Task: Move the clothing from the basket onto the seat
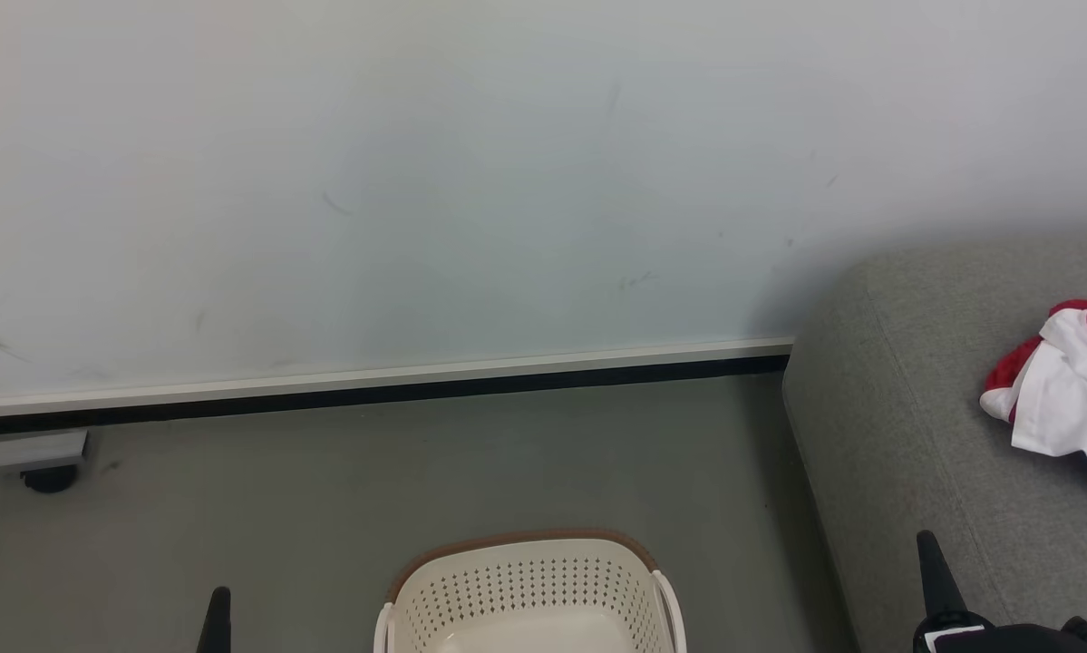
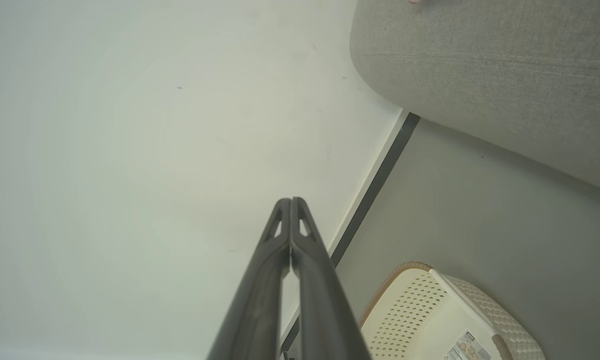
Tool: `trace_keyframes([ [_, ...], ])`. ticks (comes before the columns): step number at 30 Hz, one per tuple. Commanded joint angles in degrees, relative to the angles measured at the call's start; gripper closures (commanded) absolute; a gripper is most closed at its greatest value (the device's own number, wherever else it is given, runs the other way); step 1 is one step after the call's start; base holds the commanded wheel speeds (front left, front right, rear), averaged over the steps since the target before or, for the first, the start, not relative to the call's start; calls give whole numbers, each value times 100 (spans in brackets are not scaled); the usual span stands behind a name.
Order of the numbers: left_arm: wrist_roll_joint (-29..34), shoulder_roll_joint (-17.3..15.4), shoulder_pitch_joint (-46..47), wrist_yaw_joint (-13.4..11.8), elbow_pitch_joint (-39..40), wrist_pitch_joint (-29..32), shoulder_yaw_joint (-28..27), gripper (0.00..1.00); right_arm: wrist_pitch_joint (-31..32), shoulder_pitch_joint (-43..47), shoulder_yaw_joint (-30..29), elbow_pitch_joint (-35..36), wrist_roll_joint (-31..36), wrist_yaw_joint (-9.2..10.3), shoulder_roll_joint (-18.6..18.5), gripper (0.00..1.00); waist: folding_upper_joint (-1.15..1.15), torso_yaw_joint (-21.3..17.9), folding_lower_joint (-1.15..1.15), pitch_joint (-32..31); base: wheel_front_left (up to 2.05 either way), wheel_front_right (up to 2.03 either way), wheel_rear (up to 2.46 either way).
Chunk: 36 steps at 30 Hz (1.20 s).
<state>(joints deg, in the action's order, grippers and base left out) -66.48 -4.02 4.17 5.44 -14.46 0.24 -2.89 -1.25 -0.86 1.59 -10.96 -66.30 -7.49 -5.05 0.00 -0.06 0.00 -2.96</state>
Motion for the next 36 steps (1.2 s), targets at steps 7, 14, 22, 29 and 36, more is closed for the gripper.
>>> trace_keyframes([
  [7,-504,2,204,56,-29,136,-71,100,77,-173,-106,-18,-527,-2,-38,100,0,1,0,41,0,0,0],
  [14,-848,23,254,76,-71,234,-110,100,135,-244,-186,-48,-915,-1,-37,100,0,1,0,78,0,0,0],
  [22,-1262,41,335,107,-118,358,-155,100,215,-296,-290,-101,-1389,-1,-33,100,0,2,0,127,0,0,0],
  [29,-1567,60,378,137,-156,441,-182,100,270,-353,-364,-139,-1724,-1,-27,100,0,3,0,164,0,0,0],
  [36,-1806,74,433,156,-189,520,-212,100,313,-370,-428,-169,-1992,-1,-21,100,0,3,0,197,0,0,0],
])
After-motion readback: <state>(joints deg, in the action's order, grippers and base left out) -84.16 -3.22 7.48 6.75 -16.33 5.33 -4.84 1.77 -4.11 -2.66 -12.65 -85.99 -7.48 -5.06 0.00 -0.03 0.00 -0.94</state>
